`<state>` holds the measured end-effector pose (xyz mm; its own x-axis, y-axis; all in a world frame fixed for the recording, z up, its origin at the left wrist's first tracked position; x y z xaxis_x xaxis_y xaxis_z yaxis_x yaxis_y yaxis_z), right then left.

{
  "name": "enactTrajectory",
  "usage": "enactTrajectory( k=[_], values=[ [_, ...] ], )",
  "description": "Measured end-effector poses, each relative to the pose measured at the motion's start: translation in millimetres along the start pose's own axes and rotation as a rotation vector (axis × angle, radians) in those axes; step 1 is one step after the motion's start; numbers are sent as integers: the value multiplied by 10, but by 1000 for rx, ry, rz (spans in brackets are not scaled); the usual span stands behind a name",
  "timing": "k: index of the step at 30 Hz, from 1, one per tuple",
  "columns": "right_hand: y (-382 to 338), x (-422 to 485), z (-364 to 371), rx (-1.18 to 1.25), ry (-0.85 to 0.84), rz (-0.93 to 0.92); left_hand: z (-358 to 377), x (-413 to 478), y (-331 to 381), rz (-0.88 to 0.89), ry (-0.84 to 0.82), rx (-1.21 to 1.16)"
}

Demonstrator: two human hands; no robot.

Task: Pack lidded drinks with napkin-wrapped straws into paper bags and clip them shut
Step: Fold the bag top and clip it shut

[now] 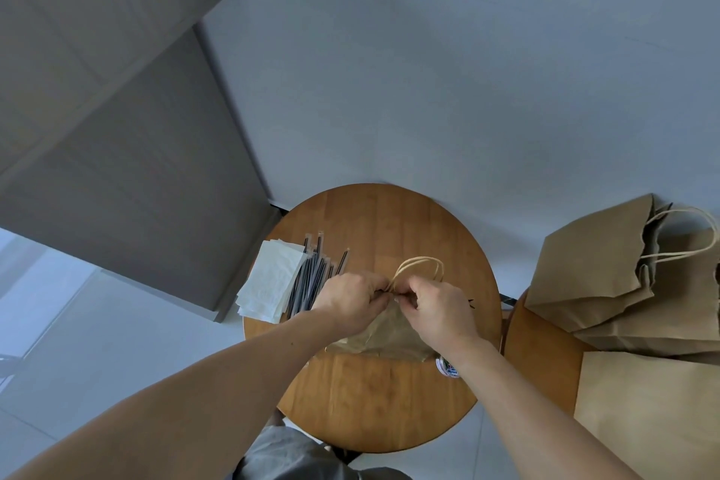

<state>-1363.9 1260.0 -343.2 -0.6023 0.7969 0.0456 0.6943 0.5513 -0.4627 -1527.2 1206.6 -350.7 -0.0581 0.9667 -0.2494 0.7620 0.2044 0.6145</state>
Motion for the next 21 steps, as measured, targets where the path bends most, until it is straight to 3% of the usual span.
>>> enactTrajectory(
  k=[8,16,18,21],
  values=[
    [-25,157,-10,-147,-208,113,45,-41,-43,17,44,-11],
    [-67,118,34,-205,-207,81,16,-61,-50,-4,26,-45],
    [-67,61,-23,-105,-148,30,-8,-36,-64,-25,3,-53],
    [-16,-91,-173,143,117,-129,-68,-59,-188,-70,-11,-48]
  ],
)
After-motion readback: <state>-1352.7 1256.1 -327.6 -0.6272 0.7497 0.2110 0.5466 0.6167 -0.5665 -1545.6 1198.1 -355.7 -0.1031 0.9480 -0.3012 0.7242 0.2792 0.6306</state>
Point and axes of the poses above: each hand's wrist, its own x-axis towards the middle knuckle, its own z-axis out of the palm, y = z × x, the point moved 1 cm from there along x, towards the middle knuckle, and after that the axes turned 2 degrees about y, right-handed, at the moved point
